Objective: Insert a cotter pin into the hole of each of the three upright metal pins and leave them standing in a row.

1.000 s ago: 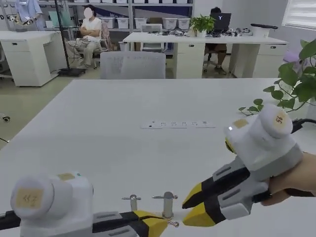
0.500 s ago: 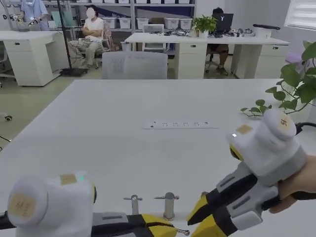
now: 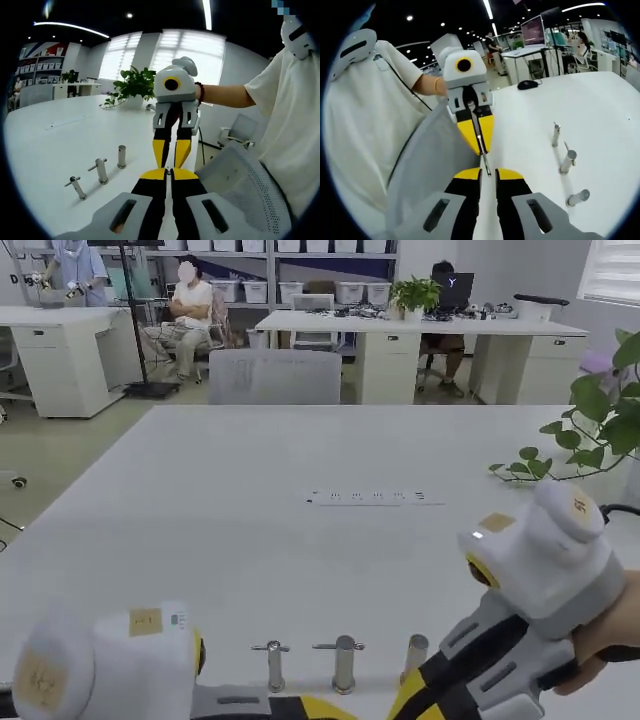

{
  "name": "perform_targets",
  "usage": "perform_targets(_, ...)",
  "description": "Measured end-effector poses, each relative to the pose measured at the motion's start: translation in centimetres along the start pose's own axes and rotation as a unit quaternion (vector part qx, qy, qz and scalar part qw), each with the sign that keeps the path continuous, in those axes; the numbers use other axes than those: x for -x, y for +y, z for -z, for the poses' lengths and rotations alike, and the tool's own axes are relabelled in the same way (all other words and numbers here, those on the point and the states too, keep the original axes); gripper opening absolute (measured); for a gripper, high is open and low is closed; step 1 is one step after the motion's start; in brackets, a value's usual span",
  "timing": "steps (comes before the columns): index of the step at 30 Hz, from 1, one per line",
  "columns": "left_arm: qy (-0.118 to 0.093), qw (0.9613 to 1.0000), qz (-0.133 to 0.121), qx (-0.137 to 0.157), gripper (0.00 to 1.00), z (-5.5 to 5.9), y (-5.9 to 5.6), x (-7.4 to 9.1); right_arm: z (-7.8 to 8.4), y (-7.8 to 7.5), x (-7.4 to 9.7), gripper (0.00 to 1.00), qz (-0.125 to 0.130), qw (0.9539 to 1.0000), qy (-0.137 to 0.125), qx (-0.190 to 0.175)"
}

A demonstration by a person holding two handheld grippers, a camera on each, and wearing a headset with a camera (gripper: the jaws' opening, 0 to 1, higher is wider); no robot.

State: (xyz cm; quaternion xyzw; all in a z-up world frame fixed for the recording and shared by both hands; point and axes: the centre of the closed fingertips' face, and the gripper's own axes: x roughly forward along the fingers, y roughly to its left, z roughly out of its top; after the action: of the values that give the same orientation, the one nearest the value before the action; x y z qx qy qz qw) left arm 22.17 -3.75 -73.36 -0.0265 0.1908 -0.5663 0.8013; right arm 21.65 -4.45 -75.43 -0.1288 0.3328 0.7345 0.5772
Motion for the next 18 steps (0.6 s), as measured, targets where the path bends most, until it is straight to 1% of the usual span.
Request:
perform_targets(4,0.000,1.0000,0.004,-0.004,0.00,-0.02,-0.28,-0.05,-0.06,0.28,-0.15,0.10,-0.004,1.0000,-0.003,0.000)
perform_targets(8,0.001,1.0000,0.007,-0.006,0.00,0.03,-0.45,-0.08,0.08,0.55,-0.35,0.09,-0.008,1.0000,-0.001,0.004)
perform_targets(12,-0.003,0.9999,0.010,-0.008,0.00,-0.14,-0.61,-0.07,0.26,0.57,-0.53,0.07,-0.008,0.9999,0.004,0.005)
perform_targets(17,-0.001,0.9999,0.010,-0.011,0.00,-0.09,-0.63,-0.07,0.38,0.69,-0.60,0.06,-0.006,0.9996,0.011,0.027)
perform_targets(18,-0.001,0.9999,0.010,-0.011,0.00,-0.09,-0.61,-0.07,0.37,0.64,-0.58,0.06,-0.004,0.9993,0.012,0.036)
